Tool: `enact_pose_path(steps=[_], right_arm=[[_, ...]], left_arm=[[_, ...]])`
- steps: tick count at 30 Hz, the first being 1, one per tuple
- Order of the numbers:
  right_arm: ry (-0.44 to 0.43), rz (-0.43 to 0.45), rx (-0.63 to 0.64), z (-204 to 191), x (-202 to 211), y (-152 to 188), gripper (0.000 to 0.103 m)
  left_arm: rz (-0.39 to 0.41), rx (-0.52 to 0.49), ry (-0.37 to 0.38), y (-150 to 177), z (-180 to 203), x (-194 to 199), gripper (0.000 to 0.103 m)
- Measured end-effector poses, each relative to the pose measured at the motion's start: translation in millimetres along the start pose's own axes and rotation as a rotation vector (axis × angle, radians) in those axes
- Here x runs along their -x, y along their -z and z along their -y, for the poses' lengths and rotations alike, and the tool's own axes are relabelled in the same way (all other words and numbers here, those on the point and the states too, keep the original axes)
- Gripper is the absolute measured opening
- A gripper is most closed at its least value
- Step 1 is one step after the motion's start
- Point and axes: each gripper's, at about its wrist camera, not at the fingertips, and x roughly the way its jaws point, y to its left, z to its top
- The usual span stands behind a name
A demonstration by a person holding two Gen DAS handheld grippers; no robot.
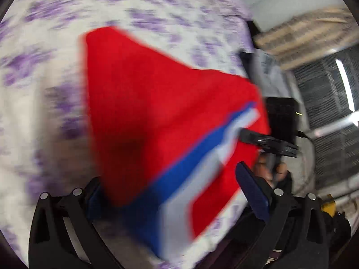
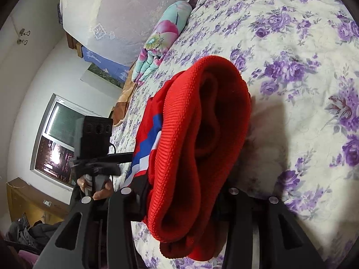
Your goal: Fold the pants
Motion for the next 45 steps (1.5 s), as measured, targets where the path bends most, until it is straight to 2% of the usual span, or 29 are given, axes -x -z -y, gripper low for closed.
enact_pose_path(steps=[2,4,5,7,8,9,10,12,13,15,16,17,18,20,21,22,23,24,25,26,27,32,37,40,45], right_arm=[[-0.001,-0.003,-0.001,0.6,0.2,0.2,0.044],[-0.003,-0.003,0.001,1.1,-0.2,0.0,0.044],[-0.004,-0.003,0.002,1.0,-0.4,0.1,0.044],[-0.008,-0.002,0.002,0.8,-0.3,0.2,0.045],[-0.009,-0.002,0.003,0.7,0.3,0.4,0.045],[-0.012,-0.003,0.003,0.4,0.3,0.3,0.051],[-0.025,-0.007,0.009,-1.8,0.2,0.1,0.056],[-0.041,-0.014,0.026,-7.8,0.2,-0.1,0.077],[-0.03,-0.025,0.038,-13.3,-0.6,0.3,0.081],[-0.008,-0.056,0.052,-21.0,-3.4,1.1,0.093],[-0.013,-0.07,0.053,-23.7,-4.8,1.5,0.095],[-0.021,-0.074,0.051,-24.4,-5.7,1.1,0.099],[-0.026,-0.076,0.047,-24.3,-7.0,0.2,0.099],[-0.026,-0.07,0.018,-21.6,-10.7,-3.4,0.099],[-0.029,-0.056,0.013,-22.7,-11.0,-3.8,0.093],[-0.009,-0.048,0.023,-25.1,-12.9,-3.8,0.082],[0.037,-0.054,0.033,-26.0,-15.9,-3.7,0.053],[0.046,-0.057,0.029,-24.3,-16.6,-3.2,0.04],[0.013,-0.046,-0.001,-20.8,-12.6,-2.1,0.038],[-0.002,-0.026,-0.015,-19.9,-7.5,-1.2,0.036],[-0.006,-0.011,-0.015,-22.3,-2.5,-0.9,0.036],[0.004,0.012,0.074,-54.3,8.9,-2.4,0.035],[0.018,-0.009,0.055,-53.0,-1.8,-23.7,0.035],[0.052,-0.003,0.119,-71.9,1.2,-55.6,0.035],[0.108,0.065,0.25,-103.8,10.0,-138.5,0.035]], left_arm=[[0.006,-0.034,-0.007,-1.9,11.2,-5.6,0.099],[-0.002,-0.011,-0.004,-4.9,7.8,-12.8,0.099],[0.004,0.002,0.017,-4.2,4.4,-12.7,0.098],[0.062,0.027,0.109,-1.9,-4.3,-1.3,0.097],[0.088,0.026,0.129,0.7,-5.6,4.6,0.089],[0.111,0.016,0.147,2.3,-5.0,10.3,0.066],[0.121,0.01,0.156,3.0,-4.5,14.0,0.061],[0.143,0.002,0.174,6.1,-3.5,22.3,0.048],[0.145,0.001,0.178,7.2,-3.4,24.4,0.047],[0.142,-0.006,0.192,10.8,-0.5,25.8,0.047],[0.137,-0.013,0.199,11.7,0.7,25.4,0.047],[0.127,-0.015,0.192,10.9,0.5,22.7,0.052],[0.115,-0.004,0.171,8.7,0.4,17.2,0.066],[0.099,0.037,0.123,1.2,-5.7,1.3,0.081],[0.101,0.053,0.098,-1.3,-8.0,-5.5,0.082],[0.105,0.065,0.085,-3.3,-9.5,-11.3,0.081],[0.115,0.063,0.073,-2.9,-9.0,-11.1,0.074],[0.13,0.058,0.057,-3.5,-7.9,-9.7,0.066],[0.145,0.048,0.055,-3.1,-6.6,-5.5,0.06],[0.161,0.033,0.068,-1.9,-3.0,0.4,0.047],[0.175,0.018,0.07,-0.4,0.8,6.2,0.038],[0.226,-0.017,0.063,8.3,17.8,30.0,0.039],[0.244,0.044,0.073,-0.6,4.2,32.6,0.037],[0.257,0.044,0.074,-26.8,6.4,41.0,0.038],[0.329,-0.045,0.019,-112.0,32.8,75.7,0.043]])
